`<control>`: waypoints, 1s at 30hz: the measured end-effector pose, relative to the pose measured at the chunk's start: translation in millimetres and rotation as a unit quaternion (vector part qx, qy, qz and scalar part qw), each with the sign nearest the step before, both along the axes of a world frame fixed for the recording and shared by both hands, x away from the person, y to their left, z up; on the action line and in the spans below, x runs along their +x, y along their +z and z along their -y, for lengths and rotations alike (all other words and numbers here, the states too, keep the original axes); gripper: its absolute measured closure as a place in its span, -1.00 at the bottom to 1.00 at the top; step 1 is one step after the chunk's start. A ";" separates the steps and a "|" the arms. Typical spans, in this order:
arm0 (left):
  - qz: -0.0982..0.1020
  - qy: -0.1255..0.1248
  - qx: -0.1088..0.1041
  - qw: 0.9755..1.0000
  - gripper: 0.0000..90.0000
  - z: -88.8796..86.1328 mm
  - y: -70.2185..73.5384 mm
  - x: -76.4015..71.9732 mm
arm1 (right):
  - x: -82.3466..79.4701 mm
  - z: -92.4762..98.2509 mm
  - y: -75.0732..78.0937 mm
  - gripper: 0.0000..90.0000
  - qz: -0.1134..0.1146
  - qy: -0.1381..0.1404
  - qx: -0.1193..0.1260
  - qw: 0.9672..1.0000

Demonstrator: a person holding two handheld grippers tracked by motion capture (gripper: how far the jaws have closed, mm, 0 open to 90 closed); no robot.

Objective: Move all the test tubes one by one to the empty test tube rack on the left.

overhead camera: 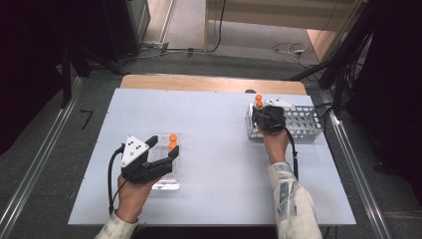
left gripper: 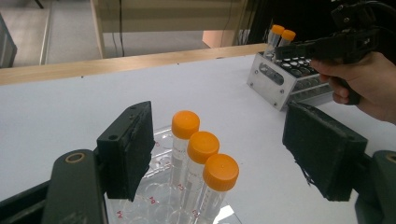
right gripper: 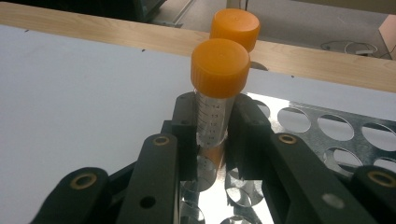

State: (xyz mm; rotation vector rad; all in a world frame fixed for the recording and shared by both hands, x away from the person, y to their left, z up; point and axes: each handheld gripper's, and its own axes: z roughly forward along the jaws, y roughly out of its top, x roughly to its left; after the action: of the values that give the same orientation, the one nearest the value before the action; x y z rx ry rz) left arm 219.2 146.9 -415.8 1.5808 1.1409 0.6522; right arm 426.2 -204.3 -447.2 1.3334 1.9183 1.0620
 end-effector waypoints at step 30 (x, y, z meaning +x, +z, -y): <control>0.003 0.003 -0.002 1.000 -0.46 -1.4 1.4 -0.5 | -33.5 9.2 58.2 0.60 0.059 0.013 0.026 0.998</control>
State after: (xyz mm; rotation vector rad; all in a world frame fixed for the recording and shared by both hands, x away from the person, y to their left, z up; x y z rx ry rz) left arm 218.6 148.3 -414.4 1.5720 1.1425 0.6582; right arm 392.7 -213.5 -389.0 1.2471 1.8377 1.1831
